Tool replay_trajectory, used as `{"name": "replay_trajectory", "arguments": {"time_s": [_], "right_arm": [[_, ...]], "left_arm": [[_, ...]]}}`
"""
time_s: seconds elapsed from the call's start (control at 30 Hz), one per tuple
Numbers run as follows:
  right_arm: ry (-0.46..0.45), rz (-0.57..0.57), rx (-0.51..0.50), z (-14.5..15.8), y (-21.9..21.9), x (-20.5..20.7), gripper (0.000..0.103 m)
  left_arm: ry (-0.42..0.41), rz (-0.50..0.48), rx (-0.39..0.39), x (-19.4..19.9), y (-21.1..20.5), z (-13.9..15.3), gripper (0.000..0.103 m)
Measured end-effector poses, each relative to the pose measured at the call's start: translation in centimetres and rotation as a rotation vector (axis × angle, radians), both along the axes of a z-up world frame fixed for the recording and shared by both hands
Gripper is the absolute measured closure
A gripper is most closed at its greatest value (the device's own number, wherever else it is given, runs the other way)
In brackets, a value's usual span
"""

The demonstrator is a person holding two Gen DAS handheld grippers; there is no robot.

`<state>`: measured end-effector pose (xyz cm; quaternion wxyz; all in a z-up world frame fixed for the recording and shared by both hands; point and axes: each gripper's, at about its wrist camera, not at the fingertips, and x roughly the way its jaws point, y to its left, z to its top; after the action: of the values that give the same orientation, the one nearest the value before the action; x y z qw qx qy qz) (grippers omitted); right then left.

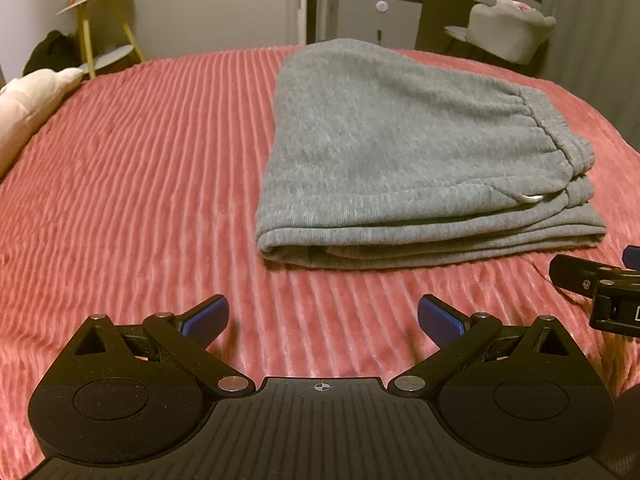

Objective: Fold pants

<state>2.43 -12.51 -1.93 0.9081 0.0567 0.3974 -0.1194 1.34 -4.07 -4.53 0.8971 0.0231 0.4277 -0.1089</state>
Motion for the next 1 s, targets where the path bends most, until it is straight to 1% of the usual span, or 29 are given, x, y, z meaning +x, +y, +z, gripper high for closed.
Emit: {"name": "replay_trajectory", "arguments": {"time_s": [1.0], "right_arm": [[0.017, -0.012, 0.015, -0.27, -0.3, 0.25, 0.004]], "left_arm": [[0.006, 0.02, 0.008, 0.13, 0.18, -0.24, 0.0]]}}
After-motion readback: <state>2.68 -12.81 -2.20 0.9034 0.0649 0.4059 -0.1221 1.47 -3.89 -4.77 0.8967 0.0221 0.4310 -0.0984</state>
